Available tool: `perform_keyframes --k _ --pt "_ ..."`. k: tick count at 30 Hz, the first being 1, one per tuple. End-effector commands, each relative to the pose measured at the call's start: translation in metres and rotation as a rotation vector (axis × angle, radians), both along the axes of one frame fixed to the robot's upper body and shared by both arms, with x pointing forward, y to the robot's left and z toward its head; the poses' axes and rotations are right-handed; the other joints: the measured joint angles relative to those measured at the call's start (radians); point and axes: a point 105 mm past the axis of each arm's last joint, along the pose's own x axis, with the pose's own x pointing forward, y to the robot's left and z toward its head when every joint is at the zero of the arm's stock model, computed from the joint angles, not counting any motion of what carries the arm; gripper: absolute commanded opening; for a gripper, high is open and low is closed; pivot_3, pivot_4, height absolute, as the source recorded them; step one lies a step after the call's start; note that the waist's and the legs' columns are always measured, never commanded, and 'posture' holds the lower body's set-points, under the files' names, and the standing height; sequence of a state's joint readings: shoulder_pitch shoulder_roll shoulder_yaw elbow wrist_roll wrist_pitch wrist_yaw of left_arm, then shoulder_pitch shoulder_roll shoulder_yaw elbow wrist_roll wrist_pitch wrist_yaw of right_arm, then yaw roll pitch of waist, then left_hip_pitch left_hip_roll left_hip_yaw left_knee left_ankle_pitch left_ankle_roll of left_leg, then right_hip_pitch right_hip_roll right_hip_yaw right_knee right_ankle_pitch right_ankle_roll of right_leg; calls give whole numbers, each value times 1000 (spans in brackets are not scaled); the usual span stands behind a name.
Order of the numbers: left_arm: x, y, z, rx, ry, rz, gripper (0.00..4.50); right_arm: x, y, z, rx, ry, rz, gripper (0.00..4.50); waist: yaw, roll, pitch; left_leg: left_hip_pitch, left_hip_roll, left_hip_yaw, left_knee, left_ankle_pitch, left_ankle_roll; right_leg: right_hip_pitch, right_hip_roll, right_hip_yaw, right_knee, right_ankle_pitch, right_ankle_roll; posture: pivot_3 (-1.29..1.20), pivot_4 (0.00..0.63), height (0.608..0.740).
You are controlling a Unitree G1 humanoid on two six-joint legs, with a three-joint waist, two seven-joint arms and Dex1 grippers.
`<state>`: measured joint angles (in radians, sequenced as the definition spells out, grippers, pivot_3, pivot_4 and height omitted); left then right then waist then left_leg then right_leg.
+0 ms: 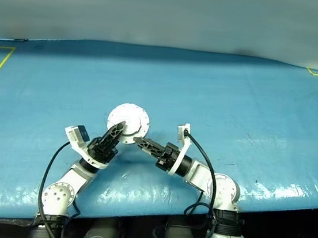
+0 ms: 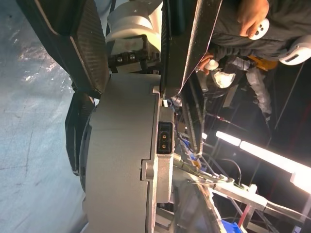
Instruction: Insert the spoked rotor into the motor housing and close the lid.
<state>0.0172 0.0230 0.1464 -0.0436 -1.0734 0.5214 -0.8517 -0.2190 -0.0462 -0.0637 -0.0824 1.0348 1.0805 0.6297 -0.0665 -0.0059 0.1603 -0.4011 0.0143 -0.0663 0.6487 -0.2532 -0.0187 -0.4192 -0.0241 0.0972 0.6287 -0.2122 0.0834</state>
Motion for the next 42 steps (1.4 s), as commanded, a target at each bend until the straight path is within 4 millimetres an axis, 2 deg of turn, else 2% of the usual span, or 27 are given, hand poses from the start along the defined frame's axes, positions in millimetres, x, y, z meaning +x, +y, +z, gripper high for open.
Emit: perform_keyframes --k 1,9,15,18,22,23,28,37,42 --pt "-4 -5 11 -2 -48 -29 4483 2 1 25 90 -68 5 1155 0 0 0 0 0 0 0 0 0 0 0 0 0 0 0 0 150 740" --pt "5 -1 15 -55 -50 36 4483 -1 2 24 65 -75 20 1155 1 0 0 0 0 0 1 0 0 1 0 0 0 0 0 0 150 740" --pt "9 -7 14 -57 -35 27 4483 -5 5 27 70 -87 37 1155 0 0 0 0 0 -1 2 0 0 2 0 0 0 1 0 0 150 740" --pt "11 -7 14 -70 -28 36 3855 -5 4 29 78 -93 29 1155 0 0 0 0 0 -1 2 0 0 2 0 0 0 1 0 0 150 740" --pt "12 -4 13 -96 -17 51 2586 -4 4 29 73 -95 24 1155 0 0 0 1 -1 -1 2 0 0 2 0 0 0 1 1 0 150 740" --pt "12 -4 12 -91 -14 57 2478 -4 4 29 70 -95 22 1155 0 0 0 1 -1 -1 2 0 0 2 0 0 0 1 1 0 150 740" --pt "10 -5 13 -94 -21 54 2477 -3 4 27 66 -83 15 1155 0 0 0 1 -1 -1 2 0 0 3 0 0 0 1 1 0 150 740" --pt "20 4 8 -104 35 152 2477 6 1 26 43 -126 -56 1155 0 0 0 1 -1 -1 2 0 0 3 0 0 0 1 1 0 150 740" --pt "21 7 5 -94 47 179 2477 17 -3 22 -13 -154 -138 2853 0 0 0 1 -1 -1 3 0 0 3 0 0 0 2 0 0 150 740"
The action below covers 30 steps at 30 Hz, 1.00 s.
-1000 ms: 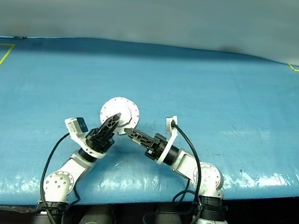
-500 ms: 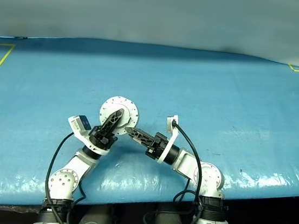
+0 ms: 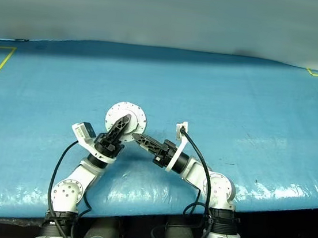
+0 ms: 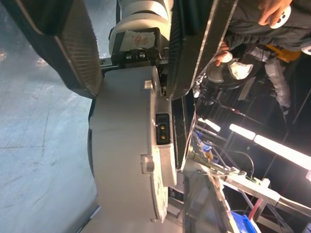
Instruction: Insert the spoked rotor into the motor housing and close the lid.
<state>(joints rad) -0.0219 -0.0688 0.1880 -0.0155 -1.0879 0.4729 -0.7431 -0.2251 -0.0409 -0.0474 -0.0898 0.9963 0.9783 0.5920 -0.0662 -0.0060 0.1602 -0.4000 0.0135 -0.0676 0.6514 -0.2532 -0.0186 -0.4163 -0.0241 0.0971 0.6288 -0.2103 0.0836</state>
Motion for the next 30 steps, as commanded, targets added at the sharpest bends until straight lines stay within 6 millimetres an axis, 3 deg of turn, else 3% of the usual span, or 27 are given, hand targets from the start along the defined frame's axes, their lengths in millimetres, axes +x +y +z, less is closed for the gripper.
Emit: perform_keyframes --k 1,3,6,11,18,26,29,30 --pt "6 8 3 -21 -3 87 2477 10 -3 16 -10 -102 -72 3167 0 0 0 0 0 0 0 0 0 0 0 0 0 0 0 0 150 740" --pt "11 16 0 -28 21 138 2477 18 -6 13 -44 -106 -128 3796 -1 0 0 0 0 0 0 0 0 0 0 0 0 0 0 0 150 740" --pt "19 30 -3 -13 51 239 2477 27 -11 8 -80 -107 -192 3796 0 0 0 0 0 0 0 0 0 0 0 0 0 0 0 0 150 740" --pt "39 85 -14 112 150 635 2477 30 -17 3 -152 -143 -219 3796 5 0 0 0 0 0 0 0 0 0 0 0 0 2 -3 0 150 740" --pt "46 151 -19 128 292 962 2477 28 -27 -20 -316 -195 -246 3796 12 -2 -1 0 -1 -1 1 0 0 1 -1 0 -1 3 -2 0 150 740" --pt "55 172 -30 205 399 1000 2477 26 -27 -26 -358 -218 -247 3796 12 -3 -1 1 -1 -2 2 1 -1 2 0 0 0 4 -1 0 150 740" --pt "52 174 -18 206 313 1009 2477 26 -25 -25 -361 -224 -245 3796 8 -3 -1 1 -1 -2 3 1 -1 3 0 0 0 4 0 0 150 740" --pt "49 178 -17 206 306 1038 3139 25 -25 -25 -362 -224 -245 3838 7 -4 -1 1 -1 -2 3 1 -1 3 0 0 0 4 0 0 150 740"
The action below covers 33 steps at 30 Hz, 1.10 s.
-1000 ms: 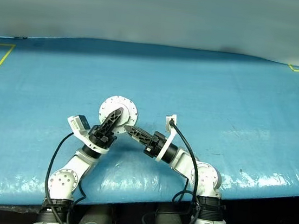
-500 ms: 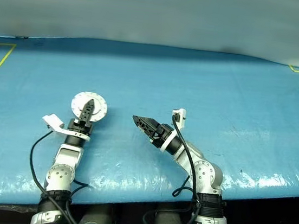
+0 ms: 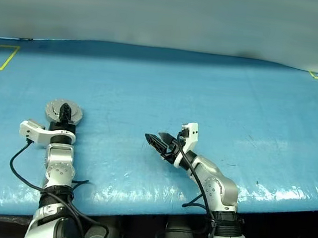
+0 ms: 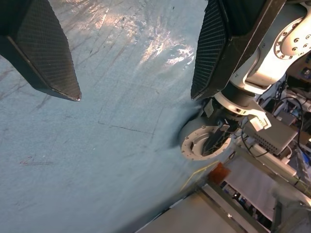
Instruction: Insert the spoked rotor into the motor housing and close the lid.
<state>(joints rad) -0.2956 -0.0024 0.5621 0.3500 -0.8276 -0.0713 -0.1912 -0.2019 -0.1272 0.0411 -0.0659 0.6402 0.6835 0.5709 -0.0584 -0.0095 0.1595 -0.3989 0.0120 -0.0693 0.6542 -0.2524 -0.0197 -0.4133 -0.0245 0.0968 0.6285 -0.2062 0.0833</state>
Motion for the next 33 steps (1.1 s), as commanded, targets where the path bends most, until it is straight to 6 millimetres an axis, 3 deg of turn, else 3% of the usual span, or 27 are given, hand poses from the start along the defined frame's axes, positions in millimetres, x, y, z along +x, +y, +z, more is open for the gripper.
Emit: perform_keyframes --k 1,4,8,15,17,19,22,25,29,33 --pt "-5 14 26 81 -94 68 3415 -1 2 9 16 -42 9 3838 -1 0 0 0 0 0 0 0 0 0 0 0 0 0 0 0 150 740" --pt "-13 28 24 139 -41 163 4431 -1 2 8 12 -41 7 3838 -3 0 0 1 0 0 0 0 0 0 0 0 0 0 0 0 150 740" --pt "-27 39 37 269 -54 253 4473 -1 3 7 9 -38 5 3838 -2 0 0 2 0 0 0 0 0 1 0 0 0 0 0 0 150 740" --pt "-46 41 74 329 -223 287 4473 1 3 5 11 -7 -4 3838 3 -1 -1 2 0 0 0 0 0 2 0 0 0 0 0 0 150 740" --pt "-44 26 87 386 -284 197 4473 4 0 6 -12 -40 -29 3838 4 -1 -1 2 0 0 0 0 0 2 0 0 1 0 0 0 150 740" --pt "-36 -3 94 491 -316 14 4473 9 -5 10 -50 -122 -74 3838 4 -1 -1 2 0 0 0 0 0 2 0 0 1 0 0 0 150 740" --pt "-28 -58 85 737 -285 -334 4473 18 -17 27 -70 -309 -161 3838 2 -1 -1 2 0 0 0 0 0 2 0 0 1 0 0 0 150 740" --pt "-30 -97 71 872 -257 -585 4473 27 -33 33 -139 -424 -230 3838 -2 -1 -1 3 0 1 0 0 0 2 0 1 0 0 0 0 150 740" --pt "-36 -125 39 1070 -154 -843 4473 35 -53 32 -220 -478 -249 3838 -9 0 -1 4 0 2 0 0 0 2 0 1 2 0 0 0 150 740" --pt "-40 -133 11 1165 -74 -954 4473 27 -56 8 -374 -467 -69 3838 -9 1 -1 4 1 2 -1 0 0 1 0 1 2 0 -2 0 150 740"
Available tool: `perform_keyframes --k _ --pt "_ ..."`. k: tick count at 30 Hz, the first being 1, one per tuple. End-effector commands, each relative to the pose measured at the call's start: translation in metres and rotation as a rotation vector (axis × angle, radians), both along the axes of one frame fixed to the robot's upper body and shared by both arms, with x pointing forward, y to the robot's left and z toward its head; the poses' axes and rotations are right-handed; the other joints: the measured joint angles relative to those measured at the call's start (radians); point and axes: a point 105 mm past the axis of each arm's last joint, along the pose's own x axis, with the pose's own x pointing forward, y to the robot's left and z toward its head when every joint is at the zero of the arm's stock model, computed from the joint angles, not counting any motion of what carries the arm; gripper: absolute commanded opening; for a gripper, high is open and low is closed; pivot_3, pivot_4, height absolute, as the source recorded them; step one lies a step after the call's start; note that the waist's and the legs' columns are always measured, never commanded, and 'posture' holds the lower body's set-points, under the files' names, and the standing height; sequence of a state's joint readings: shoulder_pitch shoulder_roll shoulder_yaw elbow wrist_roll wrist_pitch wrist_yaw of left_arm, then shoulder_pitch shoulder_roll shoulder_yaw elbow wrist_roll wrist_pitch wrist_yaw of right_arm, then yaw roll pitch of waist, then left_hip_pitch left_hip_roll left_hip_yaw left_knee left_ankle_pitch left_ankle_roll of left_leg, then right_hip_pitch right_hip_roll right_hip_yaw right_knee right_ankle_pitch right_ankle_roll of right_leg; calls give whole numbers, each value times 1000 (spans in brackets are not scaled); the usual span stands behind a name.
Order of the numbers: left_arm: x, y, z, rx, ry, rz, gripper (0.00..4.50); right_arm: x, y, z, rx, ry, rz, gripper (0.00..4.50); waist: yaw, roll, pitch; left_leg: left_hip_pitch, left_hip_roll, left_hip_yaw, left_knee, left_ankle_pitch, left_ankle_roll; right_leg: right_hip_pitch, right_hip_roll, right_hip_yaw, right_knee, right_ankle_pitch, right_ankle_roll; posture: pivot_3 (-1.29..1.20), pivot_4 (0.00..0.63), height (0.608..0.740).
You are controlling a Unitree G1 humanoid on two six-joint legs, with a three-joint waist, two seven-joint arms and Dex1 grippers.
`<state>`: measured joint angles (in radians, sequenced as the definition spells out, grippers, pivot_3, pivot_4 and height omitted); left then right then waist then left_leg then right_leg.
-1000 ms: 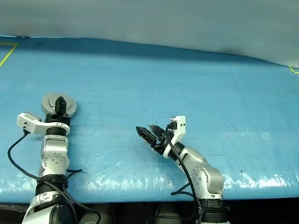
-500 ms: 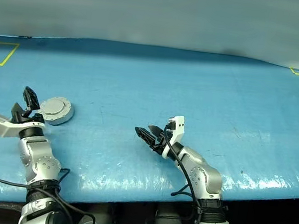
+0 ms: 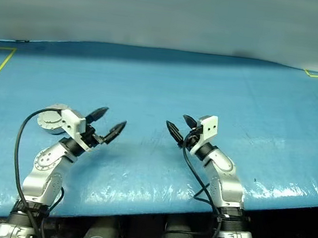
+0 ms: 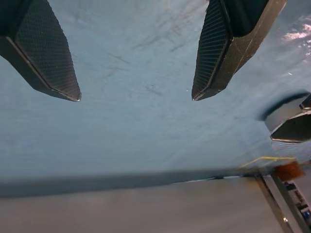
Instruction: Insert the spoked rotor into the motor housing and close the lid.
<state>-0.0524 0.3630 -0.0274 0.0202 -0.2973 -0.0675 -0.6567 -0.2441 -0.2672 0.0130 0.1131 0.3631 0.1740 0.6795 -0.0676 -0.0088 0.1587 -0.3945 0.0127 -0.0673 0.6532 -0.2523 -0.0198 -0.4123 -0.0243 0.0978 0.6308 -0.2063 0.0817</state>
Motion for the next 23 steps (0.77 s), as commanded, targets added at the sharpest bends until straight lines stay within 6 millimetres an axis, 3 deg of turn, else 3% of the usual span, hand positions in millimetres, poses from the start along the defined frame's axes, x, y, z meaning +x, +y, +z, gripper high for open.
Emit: perform_keyframes --k 1,5,6,8,23 --pt "-3 -4 -15 72 27 -38 4473 -6 5 -8 -152 -29 111 3838 1 0 0 0 0 0 0 0 0 0 0 0 0 0 0 0 150 740" --pt "-9 -11 -12 22 22 -86 4473 -5 5 -8 -149 -47 131 3838 2 0 0 0 0 0 0 0 0 0 0 0 0 0 0 0 150 740" --pt "-9 -12 -11 12 20 -91 4500 -5 5 -5 -124 -50 134 4192 3 0 0 0 0 0 0 0 0 0 0 0 0 0 0 0 150 740" --pt "-12 -14 -11 2 27 -105 4500 -5 7 -1 -108 -60 142 4448 3 0 0 0 0 0 0 0 0 0 0 0 0 0 0 0 150 740" --pt "-16 -15 -15 1 38 -103 4500 2 5 -9 -181 -71 88 4448 8 0 0 0 0 0 0 0 0 0 -1 0 0 0 0 0 150 740"
